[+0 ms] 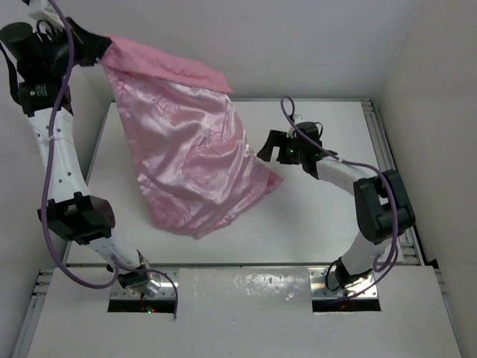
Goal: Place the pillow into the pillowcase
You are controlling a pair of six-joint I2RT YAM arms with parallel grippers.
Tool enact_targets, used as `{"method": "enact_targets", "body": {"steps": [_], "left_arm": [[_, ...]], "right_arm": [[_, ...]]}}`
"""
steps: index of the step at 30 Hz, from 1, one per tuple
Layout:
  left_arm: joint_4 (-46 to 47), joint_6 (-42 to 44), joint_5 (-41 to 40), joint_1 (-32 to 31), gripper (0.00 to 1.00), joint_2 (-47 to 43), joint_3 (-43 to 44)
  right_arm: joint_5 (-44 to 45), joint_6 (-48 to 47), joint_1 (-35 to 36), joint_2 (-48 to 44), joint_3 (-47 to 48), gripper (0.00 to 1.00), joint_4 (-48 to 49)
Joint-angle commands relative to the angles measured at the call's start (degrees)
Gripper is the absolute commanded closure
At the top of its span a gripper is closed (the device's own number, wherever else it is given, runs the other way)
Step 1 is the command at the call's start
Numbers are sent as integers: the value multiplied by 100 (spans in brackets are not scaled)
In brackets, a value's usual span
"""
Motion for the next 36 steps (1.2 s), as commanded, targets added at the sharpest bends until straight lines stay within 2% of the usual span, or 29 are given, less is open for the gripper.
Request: {"method": "enact_targets", "body": {"steps": [1, 3, 5, 9, 12, 14, 17, 20, 24, 26, 29, 30, 32, 34, 35, 36], "left_arm": [[-535, 749, -434, 246, 100, -518, -713], [-588, 811, -399, 255, 100, -536, -961], [-580, 776, -390, 211, 100, -484, -848], [-431, 487, -311, 36, 100, -299, -436], [-544, 861, -363, -298, 100, -211, -232], [-728, 986, -451, -500, 100, -185, -188], [-939, 1101, -565, -571, 100, -202, -232], [-1036, 1153, -566, -571, 100, -263, -267], [-1177, 1268, -504, -842, 100, -229, -135], [-1247, 1286, -460, -974, 100, -194, -65], [-1309, 1286, -443, -1028, 100, -167, -126], [-1292, 1286, -451, -1028, 100, -193, -161], [-1283, 1312, -539, -1011, 100, -255, -319], [-1265, 1268, -522, -835, 100, -360, -442], [-1248, 1164, -530, -678, 100, -430, -608], [-1282, 1119, -565, -589, 100, -474, -714]], "right_arm": [[34, 772, -128, 249, -343, 1, 730], [-203, 658, -93, 346, -536, 1, 1097], [-388, 448, -23, 461, -572, 1, 1284], [-354, -1, 83, 277, -344, 1, 1117], [-143, -633, 224, 66, -160, 1, 812], [-133, -653, 198, 83, 16, 1, 503], [-449, 84, -39, 92, 8, 1, 177], [-441, 586, -180, -250, -684, 1, 561], [-949, 876, -110, -296, -749, 1, 905], [-1431, 1166, 83, 195, -478, 1, 1220], [-1680, 2087, 259, 1153, -143, 1, 1869], [-1681, 2655, 250, 1382, -63, 1, 2021], [-1515, 3072, 242, 1822, 68, 6, 2459], [-1295, 3250, 198, 2007, 157, 16, 2515], [-1242, 3250, 189, 2052, 357, 37, 2488], [-1232, 3224, 145, 2095, 481, 52, 2427]]}}
